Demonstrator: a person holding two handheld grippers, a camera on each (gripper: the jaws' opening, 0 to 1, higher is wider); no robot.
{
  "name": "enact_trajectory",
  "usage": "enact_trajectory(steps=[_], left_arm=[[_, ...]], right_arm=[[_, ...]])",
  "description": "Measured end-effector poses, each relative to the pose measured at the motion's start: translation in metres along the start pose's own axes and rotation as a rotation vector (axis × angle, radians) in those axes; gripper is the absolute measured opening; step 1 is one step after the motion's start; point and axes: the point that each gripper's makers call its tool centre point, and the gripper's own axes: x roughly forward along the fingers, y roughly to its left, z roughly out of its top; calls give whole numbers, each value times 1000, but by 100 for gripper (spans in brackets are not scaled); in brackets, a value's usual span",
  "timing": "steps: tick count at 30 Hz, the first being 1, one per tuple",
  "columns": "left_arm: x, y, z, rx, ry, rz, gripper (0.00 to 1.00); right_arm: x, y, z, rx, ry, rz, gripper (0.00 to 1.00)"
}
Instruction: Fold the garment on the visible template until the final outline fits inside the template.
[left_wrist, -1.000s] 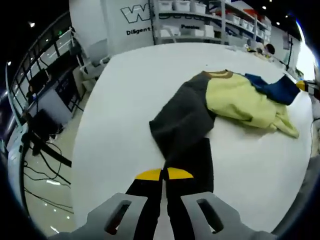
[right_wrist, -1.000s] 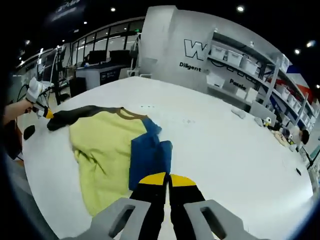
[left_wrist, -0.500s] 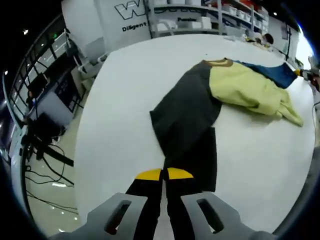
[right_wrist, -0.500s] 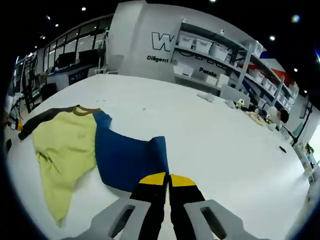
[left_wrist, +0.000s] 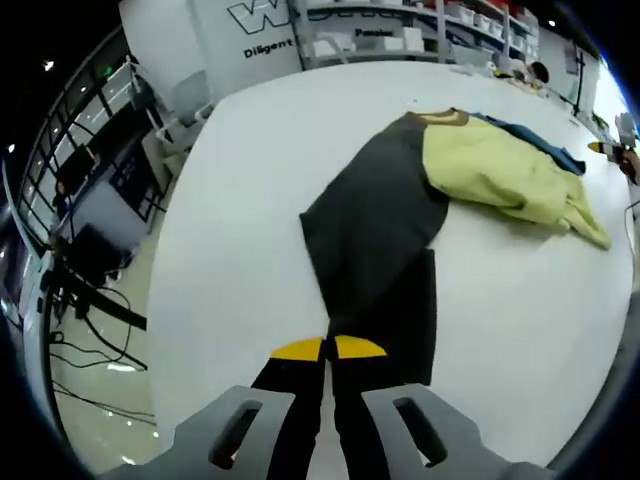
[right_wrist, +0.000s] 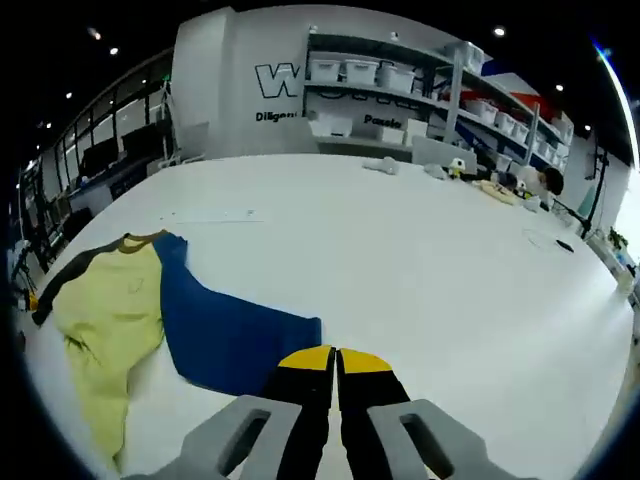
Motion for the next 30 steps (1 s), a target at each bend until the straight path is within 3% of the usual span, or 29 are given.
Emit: enact_trajectory(steps=[3, 6, 7, 10, 17, 26, 28, 30], left_arm=[[0, 0, 1, 0, 0, 2, 0], [0, -1, 1, -9, -4, 0, 0], [0, -1, 1, -12, -4, -1, 0], [0, 0, 0, -22, -5, -3, 0], [2, -2, -2, -32, 2, -11, 0], [2, -3, -2, -52, 3, -11, 0], [3, -3, -2, -59, -1, -7, 0], [3, -3, -3, -68, -3, -4, 0]], right_arm=[[-1, 11, -3, 7, -8, 42, 0], [-1, 20, -4, -41, -9, 81, 0], [-1, 23, -4, -55, -10, 93, 2], [1, 29, -3, -94, -13, 109, 24], [14, 36, -16, -178, 47, 130, 31], [28, 28, -35, -246, 129, 83, 21], [28, 25, -36, -302, 142, 63, 14], [30, 25, -38, -307, 151, 65, 1]])
